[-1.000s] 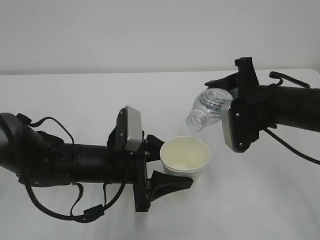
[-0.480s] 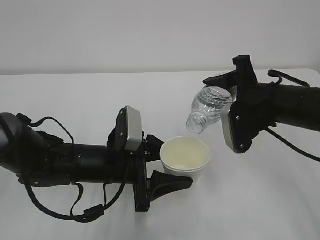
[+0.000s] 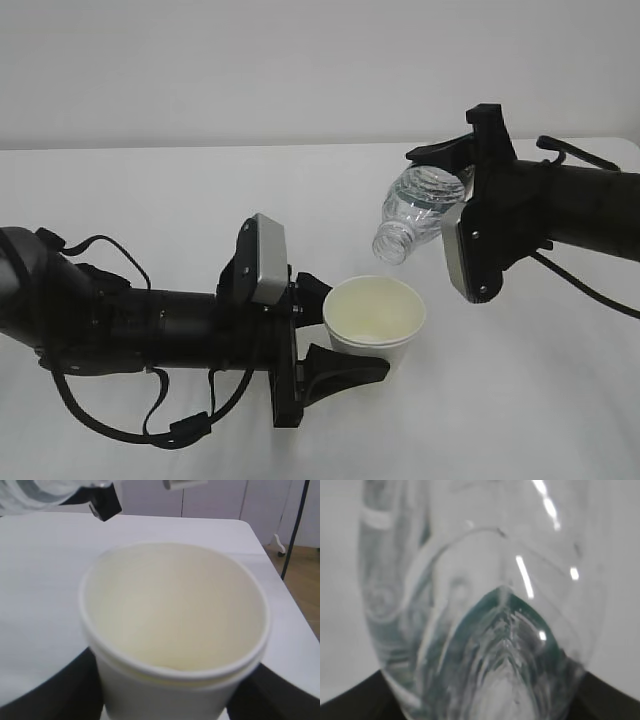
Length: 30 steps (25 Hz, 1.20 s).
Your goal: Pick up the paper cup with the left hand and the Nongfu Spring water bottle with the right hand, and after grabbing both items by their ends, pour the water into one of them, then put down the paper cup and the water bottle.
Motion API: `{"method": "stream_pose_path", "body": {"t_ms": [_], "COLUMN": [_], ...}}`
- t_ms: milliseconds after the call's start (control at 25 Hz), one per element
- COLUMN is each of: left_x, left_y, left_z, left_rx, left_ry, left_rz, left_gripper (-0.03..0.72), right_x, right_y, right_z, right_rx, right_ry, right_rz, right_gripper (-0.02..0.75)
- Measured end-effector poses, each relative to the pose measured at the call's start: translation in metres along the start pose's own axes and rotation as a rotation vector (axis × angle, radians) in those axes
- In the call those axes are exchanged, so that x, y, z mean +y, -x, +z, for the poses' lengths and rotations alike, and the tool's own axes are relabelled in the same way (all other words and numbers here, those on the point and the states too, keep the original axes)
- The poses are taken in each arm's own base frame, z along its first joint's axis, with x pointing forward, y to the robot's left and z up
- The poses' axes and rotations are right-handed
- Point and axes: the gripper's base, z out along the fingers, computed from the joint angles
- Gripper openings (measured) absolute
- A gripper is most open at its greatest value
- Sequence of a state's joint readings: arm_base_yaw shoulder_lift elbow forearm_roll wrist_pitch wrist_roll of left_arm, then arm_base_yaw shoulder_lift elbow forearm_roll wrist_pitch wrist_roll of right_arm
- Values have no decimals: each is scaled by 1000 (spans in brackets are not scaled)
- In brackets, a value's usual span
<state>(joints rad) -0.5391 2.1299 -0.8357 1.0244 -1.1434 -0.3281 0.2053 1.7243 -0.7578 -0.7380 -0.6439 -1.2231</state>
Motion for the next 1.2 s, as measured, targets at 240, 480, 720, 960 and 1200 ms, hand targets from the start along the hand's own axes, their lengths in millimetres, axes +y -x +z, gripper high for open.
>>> {"method": "stream_pose_path", "body": {"t_ms": [240, 480, 720, 960, 1200], "left_x": [-2, -2, -2, -2, -2], "left_y": [0, 9, 9, 9, 9], "left_z": [1, 0, 0, 0, 0], "left_rx": [0, -17, -17, -17, -17], "left_ry": [-6, -4, -4, -4, -4], "left_rz": [2, 20, 20, 20, 20], "left_gripper": [474, 474, 474, 474, 474], "right_x": [-1, -1, -1, -4, -4], "right_y": [0, 0, 0, 1, 1], "right_z": [0, 0, 0, 0, 0], "right_rx": [-2, -3, -3, -11, -12], "right_ry": [-13, -15, -15, -40, -44], "right_rz": [-8, -11, -15, -35, -45], "right_gripper": [456, 455, 455, 455, 455]}}
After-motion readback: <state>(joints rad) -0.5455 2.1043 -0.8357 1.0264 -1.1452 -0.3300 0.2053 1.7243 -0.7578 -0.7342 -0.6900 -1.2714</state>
